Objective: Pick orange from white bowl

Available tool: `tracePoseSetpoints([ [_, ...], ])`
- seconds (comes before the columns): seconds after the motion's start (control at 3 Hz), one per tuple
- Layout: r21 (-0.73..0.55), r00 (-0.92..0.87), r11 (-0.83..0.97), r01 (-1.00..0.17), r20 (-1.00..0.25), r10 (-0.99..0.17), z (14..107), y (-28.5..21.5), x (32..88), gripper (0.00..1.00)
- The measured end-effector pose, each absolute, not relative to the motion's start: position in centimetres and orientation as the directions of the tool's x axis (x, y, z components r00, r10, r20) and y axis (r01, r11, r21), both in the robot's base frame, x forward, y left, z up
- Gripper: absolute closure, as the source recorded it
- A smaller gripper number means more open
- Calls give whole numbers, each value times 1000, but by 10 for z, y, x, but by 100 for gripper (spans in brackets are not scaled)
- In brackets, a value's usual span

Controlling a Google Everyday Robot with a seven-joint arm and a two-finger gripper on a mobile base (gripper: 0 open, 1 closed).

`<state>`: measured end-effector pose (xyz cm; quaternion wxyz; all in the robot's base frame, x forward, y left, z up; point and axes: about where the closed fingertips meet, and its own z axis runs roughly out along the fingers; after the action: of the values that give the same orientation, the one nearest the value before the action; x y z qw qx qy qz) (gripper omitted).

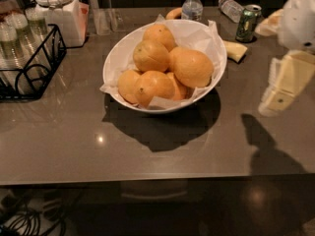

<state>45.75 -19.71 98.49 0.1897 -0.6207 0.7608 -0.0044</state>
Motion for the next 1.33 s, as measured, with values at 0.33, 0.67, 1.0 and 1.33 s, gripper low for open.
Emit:
tracePoseSetpoints([
  [0.33, -195, -64, 146, -970, -375, -925, 994, -158, 492, 0],
  [0.67, -221, -54, 150, -964, -389, -920, 1004, -156, 497, 0],
  [1.0, -200, -63, 181, -963, -486, -871, 993, -143, 520, 0],
  [1.33, -152, -35, 153, -976, -585, -810, 984, -112, 552, 0],
])
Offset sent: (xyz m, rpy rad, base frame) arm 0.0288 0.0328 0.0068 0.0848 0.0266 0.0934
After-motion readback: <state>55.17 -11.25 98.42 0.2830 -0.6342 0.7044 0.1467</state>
